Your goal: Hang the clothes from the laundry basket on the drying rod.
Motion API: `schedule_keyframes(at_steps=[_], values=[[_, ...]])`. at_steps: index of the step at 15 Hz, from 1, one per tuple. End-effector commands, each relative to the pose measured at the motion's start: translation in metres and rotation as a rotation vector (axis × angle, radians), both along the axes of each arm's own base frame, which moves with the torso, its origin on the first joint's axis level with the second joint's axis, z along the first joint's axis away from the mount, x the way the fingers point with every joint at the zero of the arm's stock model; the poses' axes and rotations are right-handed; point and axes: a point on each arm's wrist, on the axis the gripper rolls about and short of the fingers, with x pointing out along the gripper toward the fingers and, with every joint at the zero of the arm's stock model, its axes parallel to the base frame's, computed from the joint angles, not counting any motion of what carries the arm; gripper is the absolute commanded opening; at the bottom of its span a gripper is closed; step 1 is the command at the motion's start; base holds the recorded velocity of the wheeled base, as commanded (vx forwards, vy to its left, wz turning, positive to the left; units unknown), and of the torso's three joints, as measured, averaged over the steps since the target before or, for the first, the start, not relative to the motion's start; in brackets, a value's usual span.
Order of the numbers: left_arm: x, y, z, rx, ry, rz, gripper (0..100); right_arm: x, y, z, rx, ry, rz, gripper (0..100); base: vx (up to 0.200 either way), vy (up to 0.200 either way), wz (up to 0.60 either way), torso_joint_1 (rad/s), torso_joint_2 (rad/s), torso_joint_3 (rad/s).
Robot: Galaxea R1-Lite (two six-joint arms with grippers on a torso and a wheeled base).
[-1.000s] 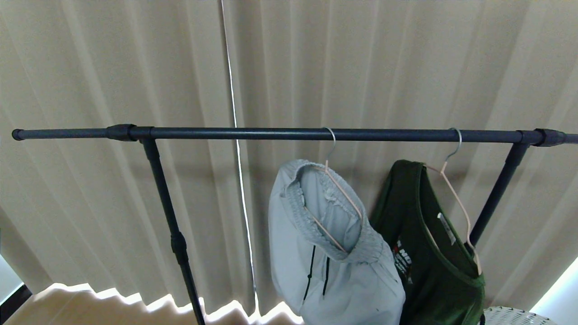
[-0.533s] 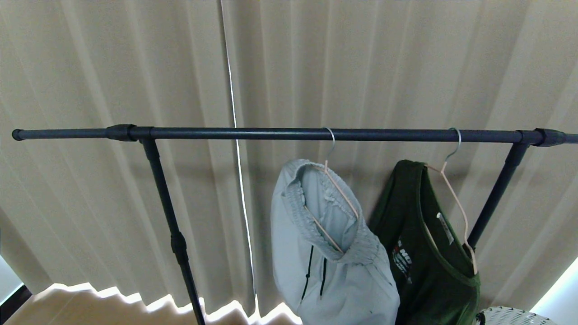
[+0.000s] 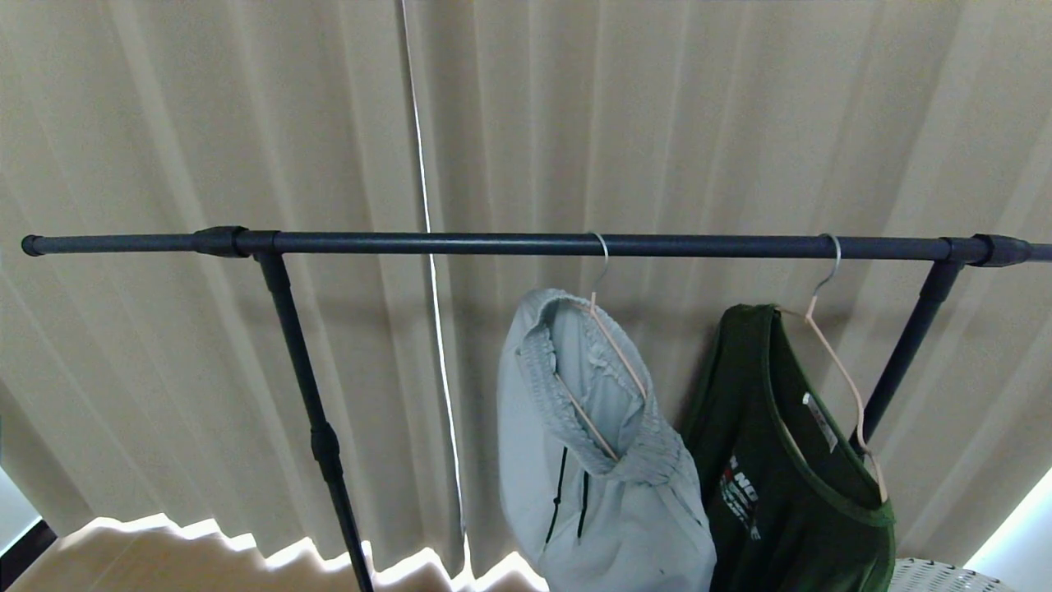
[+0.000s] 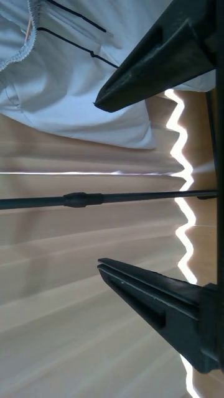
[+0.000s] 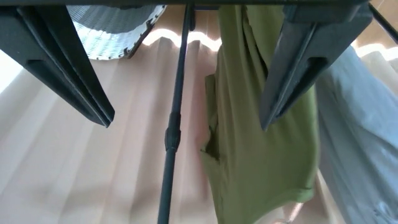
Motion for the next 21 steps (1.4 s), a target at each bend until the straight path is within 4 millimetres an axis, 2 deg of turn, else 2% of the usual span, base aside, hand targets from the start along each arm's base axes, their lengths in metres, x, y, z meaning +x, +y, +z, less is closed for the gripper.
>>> schedule_keyframes(at_steps=[1, 21], values=[[0.0001, 0.0, 0.0, 0.0, 0.001, 0.0, 100, -0.0003, -0.0001, -0.0002, 0.005, -0.003, -0.007, 100, 0.0, 0.0, 0.0, 0.0, 0.0, 0.0], [0.0001, 0.0, 0.0, 0.0, 0.001, 0.0, 100, -0.0003, -0.0003, -0.0002, 0.014, -0.004, -0.016, 100, 0.0, 0.0, 0.0, 0.0, 0.0, 0.0]])
